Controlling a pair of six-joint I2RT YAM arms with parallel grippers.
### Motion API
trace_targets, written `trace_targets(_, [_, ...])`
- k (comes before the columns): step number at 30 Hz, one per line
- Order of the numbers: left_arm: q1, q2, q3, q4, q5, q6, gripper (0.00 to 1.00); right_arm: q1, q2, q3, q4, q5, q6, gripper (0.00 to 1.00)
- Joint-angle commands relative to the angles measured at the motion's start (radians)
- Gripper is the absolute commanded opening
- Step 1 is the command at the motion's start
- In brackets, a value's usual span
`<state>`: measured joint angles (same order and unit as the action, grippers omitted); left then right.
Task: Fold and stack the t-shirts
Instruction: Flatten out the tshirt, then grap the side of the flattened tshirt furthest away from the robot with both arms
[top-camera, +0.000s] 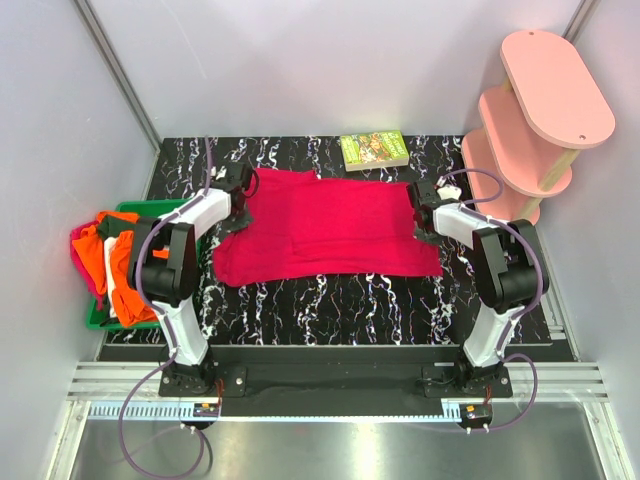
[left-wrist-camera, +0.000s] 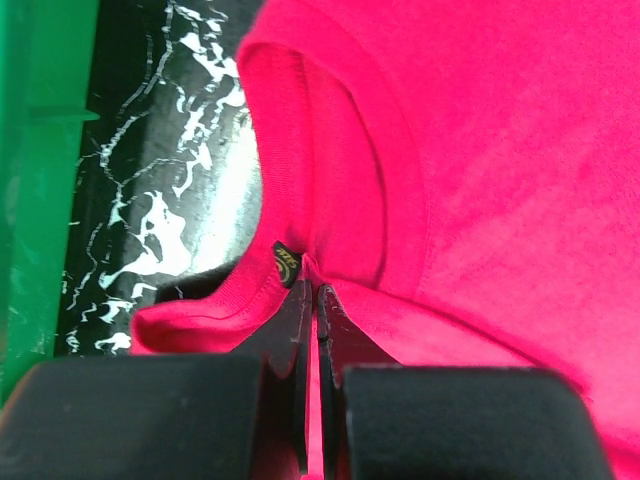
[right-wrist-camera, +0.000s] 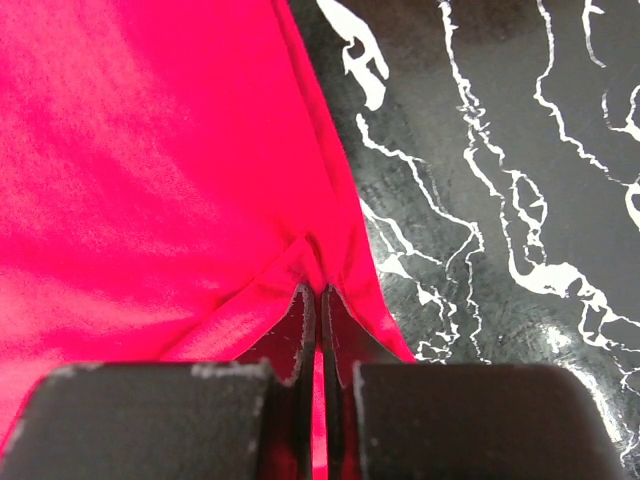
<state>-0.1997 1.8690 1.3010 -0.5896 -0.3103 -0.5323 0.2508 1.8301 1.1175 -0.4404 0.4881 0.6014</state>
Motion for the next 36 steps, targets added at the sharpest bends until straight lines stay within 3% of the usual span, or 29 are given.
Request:
trace_targets(1, [0.014,-0.011,0.038,-0.001,-0.021,-0.006,0.00,-0.013,-0.054,0.001,-0.012,0.050,0.012,0.00])
trace_targets(3, [0.013,-0.011,0.046,-0.001,-0.007,-0.003,0.01,-0.013,-0.052,0.010,-0.009,0.024,0.005,0.06])
trace_targets(5, [0.010,-0.014,0.052,0.005,0.010,-0.005,0.23,-0.010,-0.058,0.018,0.014,-0.022,-0.023,0.17])
trace_targets(6, [0.006,-0.025,0.052,0.008,0.014,-0.005,0.30,-0.010,-0.066,0.018,0.028,-0.040,-0.034,0.36])
trace_targets(7, [0.005,-0.033,0.053,0.011,0.022,-0.005,0.40,-0.007,-0.084,0.018,0.046,-0.051,-0.040,0.44])
trace_targets(8, [-0.004,-0.042,0.052,0.020,0.023,-0.006,0.61,-0.004,-0.098,0.019,0.052,-0.054,-0.045,0.51])
trace_targets(9, [-0.010,-0.063,0.050,0.023,0.022,-0.006,0.70,-0.004,-0.107,0.030,0.057,-0.057,-0.049,0.63])
trace_targets(11, [-0.027,-0.085,0.050,0.031,0.011,-0.005,0.83,0.001,-0.135,0.041,0.055,-0.062,-0.063,0.68])
trace_targets(15, [-0.053,-0.120,0.049,0.027,0.016,-0.011,0.82,0.021,-0.184,0.050,0.057,-0.088,-0.080,0.70])
trace_targets(19, [-0.099,-0.160,-0.003,0.022,0.028,-0.029,0.71,0.048,-0.232,-0.008,0.051,-0.135,-0.054,0.55])
trace_targets(20, [-0.122,-0.174,-0.035,0.022,0.027,-0.031,0.69,0.053,-0.236,-0.027,0.052,-0.138,-0.046,0.47])
trace_targets(24, [-0.182,-0.188,-0.123,0.024,0.004,-0.049,0.63,0.074,-0.242,-0.126,0.052,-0.157,-0.003,0.38])
trace_targets(36, [-0.196,-0.146,-0.189,0.007,0.062,-0.084,0.61,0.082,-0.221,-0.200,0.039,-0.184,0.050,0.39])
